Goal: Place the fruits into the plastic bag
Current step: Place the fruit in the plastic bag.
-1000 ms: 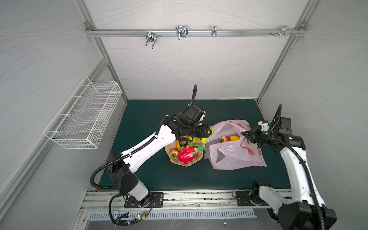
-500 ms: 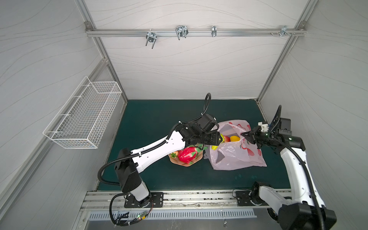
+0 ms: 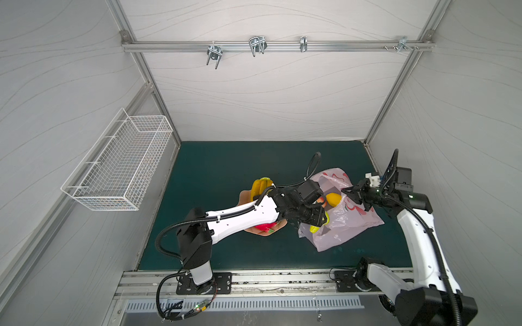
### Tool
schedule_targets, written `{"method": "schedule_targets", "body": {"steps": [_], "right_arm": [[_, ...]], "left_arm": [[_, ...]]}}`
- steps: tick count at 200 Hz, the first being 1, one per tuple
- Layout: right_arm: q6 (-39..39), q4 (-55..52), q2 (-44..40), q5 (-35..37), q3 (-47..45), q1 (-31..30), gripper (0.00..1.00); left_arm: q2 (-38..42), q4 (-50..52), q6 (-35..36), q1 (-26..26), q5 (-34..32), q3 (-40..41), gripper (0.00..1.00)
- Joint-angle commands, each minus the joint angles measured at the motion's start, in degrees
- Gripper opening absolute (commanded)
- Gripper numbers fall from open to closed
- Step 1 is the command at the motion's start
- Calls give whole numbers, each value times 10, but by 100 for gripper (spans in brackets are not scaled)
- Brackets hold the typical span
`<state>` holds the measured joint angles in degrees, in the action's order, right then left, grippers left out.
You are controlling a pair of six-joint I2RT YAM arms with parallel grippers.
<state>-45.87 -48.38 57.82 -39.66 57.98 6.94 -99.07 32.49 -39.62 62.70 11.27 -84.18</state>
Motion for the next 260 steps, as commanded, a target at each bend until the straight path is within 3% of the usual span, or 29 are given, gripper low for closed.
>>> {"method": "schedule_targets", "body": {"steps": [1,47,91,175,204,233,260], "right_arm": [[-12,6,3,1,-1,-8,0],[-24,12,1,5,-8,-17,0],[-19,0,-8,5,-12,-21,0],[-28,5,-6,0,-18,-27,0],[-30,10,-2,0,-13,-27,0],[-32,15,2,0,-10,-27,0],[-32,19,8,-1,-5,-27,0]], "left_arm": [[-31,-17,2,2,45,-24,24],[-77,35,11,-3,39,-70,23],[-90,71,15,-51,2,-103,21],[-196,139,40,-71,-44,-254,20],[-167,115,16,-72,-36,-219,20],[-96,32,-21,-70,9,-97,21],[-51,16,-29,-65,16,-33,21]]}}
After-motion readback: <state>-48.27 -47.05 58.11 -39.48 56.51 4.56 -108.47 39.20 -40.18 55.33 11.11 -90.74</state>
